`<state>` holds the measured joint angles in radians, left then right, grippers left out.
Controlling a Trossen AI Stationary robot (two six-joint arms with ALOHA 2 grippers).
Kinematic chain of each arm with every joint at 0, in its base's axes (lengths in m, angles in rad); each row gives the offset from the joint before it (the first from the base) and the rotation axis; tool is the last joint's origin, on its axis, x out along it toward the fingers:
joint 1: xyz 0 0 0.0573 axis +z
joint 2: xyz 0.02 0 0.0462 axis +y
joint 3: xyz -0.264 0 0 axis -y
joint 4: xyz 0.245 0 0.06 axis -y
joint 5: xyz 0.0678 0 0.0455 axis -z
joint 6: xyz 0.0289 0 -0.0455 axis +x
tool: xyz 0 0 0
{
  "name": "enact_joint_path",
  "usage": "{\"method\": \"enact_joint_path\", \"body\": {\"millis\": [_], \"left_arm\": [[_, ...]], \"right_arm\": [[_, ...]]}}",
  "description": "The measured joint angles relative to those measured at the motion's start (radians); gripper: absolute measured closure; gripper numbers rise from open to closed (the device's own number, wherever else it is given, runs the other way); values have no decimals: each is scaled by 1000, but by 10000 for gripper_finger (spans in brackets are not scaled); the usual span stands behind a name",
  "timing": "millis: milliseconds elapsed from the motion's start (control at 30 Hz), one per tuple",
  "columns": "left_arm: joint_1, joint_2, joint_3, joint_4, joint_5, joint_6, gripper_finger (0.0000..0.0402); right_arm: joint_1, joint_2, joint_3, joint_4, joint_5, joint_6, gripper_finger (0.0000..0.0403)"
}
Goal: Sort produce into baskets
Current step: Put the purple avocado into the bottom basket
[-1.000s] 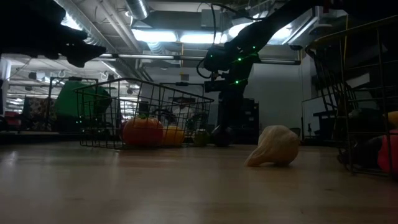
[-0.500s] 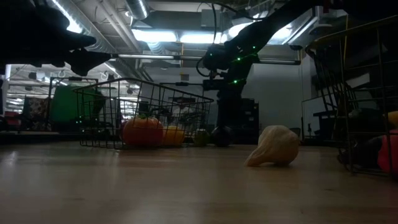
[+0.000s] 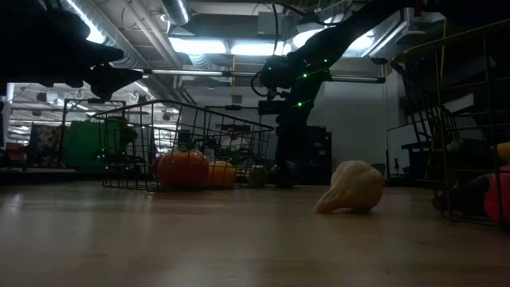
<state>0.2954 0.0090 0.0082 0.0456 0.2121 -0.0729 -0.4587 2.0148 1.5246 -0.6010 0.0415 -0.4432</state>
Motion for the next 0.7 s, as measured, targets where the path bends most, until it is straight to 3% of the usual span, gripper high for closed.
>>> {"method": "enact_joint_path", "body": {"millis": [167,333,567,700], "left_arm": [[0,0,0,0,0,0,66],[0,0,0,-1,0,0,66],[0,0,0,-1,0,1,66],[0,0,0,-1,0,-4,66]], "right_arm": [[-6,0,0,24,64,-15,111],[-23,0,0,13,-33,-7,104],[-61,0,0,-8,-80,21,19],[-73,4,0,-16,-92,16,18]]}}
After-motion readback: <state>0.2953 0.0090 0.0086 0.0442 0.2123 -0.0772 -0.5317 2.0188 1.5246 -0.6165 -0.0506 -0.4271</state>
